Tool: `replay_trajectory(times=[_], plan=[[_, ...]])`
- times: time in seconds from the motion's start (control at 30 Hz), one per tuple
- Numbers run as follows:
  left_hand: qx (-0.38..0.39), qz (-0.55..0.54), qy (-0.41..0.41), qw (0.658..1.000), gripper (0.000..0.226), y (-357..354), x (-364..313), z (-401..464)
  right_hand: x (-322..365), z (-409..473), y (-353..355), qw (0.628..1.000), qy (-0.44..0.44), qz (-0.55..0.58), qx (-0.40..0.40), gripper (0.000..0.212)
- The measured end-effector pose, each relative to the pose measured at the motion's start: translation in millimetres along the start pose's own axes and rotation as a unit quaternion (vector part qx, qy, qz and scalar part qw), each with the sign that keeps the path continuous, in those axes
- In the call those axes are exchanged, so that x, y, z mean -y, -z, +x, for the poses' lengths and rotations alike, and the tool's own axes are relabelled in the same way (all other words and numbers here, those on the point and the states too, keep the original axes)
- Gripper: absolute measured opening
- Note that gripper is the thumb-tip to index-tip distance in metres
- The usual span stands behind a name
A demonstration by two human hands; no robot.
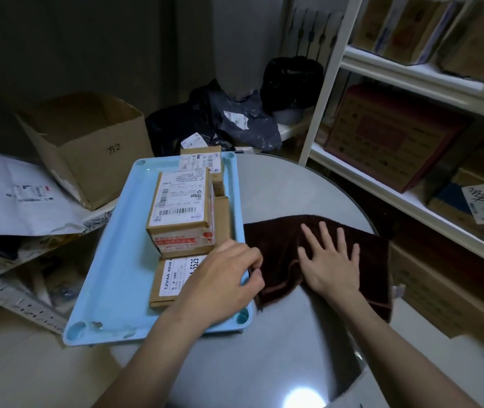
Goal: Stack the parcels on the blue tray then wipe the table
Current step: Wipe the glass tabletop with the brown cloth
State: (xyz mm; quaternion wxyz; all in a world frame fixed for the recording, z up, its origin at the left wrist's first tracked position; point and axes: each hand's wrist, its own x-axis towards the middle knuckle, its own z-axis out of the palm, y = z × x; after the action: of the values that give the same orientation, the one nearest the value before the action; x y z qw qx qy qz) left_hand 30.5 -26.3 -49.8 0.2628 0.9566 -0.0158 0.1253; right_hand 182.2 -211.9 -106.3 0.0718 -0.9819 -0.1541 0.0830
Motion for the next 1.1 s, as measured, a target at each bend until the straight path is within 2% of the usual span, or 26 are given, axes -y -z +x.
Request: replay_trajectory(times=[0.1,0.2,0.33,0.43,0.53,0.6,0.67,0.73,0.8,0.87,0.93,1.03,1.1], plan=[[-0.003,0.003,-0.002,1.000,0.015,-2,1,0,32,11,-3,1.000,0.022,-0.014,0.005,0.060],[-0.006,0.012,-0.006,1.000,0.015,-3,2,1,43,5,-5,0.988,0.145,-0.041,0.010,0.060],[-0.004,0.016,-0.005,1.000,0.013,-3,1,1,12,-27,1,0.953,0.293,-0.060,0.038,0.063],[0.004,0.024,0.000,1.000,0.013,-3,0,-1,-31,-50,4,0.934,0.347,-0.058,0.063,0.061],[0.008,0.043,0.007,0.999,0.016,-4,-3,-1,-62,-54,12,0.947,0.315,-0.036,0.056,0.061],[0.008,0.062,0.006,0.998,0.019,-5,-5,-1,-57,-53,16,0.962,0.270,-0.020,0.030,0.064],[0.001,0.083,0.002,0.997,0.022,-6,-8,-2,-36,-63,15,0.968,0.245,0.012,-0.048,0.060],[-0.007,0.094,0.005,0.996,0.023,-6,-11,-3,-9,-85,10,0.957,0.231,0.081,-0.157,0.048],[-0.011,0.104,0.007,0.995,0.024,-4,-14,-3,15,-108,-1,0.946,0.230,0.102,-0.204,0.049],[-0.005,0.109,0.002,0.994,0.029,-2,-17,-2,32,-117,-10,0.958,0.230,0.047,-0.165,0.069],[-0.005,0.105,0.001,0.994,0.033,0,-19,-1,38,-113,-13,0.968,0.215,0.001,-0.126,0.072],[-0.021,0.086,0.004,0.996,0.027,0,-21,0,33,-101,-4,0.966,0.231,-0.038,-0.108,0.039],[-0.029,0.066,0.012,0.997,0.023,0,-21,1,24,-90,6,0.970,0.220,-0.029,-0.104,0.034]])
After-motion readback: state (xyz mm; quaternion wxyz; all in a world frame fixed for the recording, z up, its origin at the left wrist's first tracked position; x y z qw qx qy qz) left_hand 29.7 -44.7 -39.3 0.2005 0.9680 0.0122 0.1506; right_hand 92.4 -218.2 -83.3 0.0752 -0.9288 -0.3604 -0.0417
